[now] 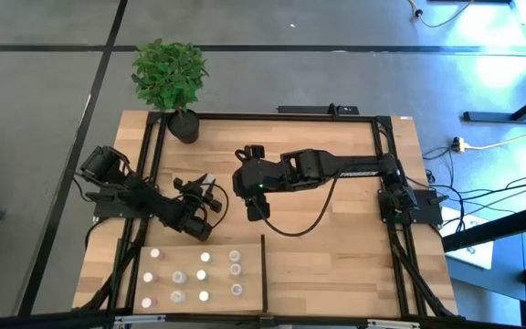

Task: Pick and place medicine bottles onto shelf by color
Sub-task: Put the white pill bottle on the shelf aligned with the other white pill bottles

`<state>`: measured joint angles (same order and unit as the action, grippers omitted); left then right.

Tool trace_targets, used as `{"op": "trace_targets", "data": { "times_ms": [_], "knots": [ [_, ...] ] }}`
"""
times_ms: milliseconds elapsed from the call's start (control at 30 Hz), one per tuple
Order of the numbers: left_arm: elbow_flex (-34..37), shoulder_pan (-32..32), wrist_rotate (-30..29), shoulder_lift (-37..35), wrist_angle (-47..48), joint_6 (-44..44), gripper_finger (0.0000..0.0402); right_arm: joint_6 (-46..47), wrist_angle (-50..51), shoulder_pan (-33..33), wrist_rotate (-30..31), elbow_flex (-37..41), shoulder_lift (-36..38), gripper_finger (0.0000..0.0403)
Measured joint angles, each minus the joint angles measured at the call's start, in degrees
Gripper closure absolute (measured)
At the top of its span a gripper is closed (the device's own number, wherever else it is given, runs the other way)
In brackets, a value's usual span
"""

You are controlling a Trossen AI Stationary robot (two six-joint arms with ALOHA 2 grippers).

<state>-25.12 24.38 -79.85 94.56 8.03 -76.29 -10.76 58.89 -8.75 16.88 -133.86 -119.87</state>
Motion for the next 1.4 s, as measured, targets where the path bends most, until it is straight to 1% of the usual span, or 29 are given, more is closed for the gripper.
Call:
{"op": "trace_targets", "data": {
  "times_ms": [1400],
  "knots": [
    [0.0,0.0,0.1,0.0,-1.1,-0.1,0.0268,-0.2,0.0,0.0,0.0,0.0,0.0,0.0138]
  ]
}}
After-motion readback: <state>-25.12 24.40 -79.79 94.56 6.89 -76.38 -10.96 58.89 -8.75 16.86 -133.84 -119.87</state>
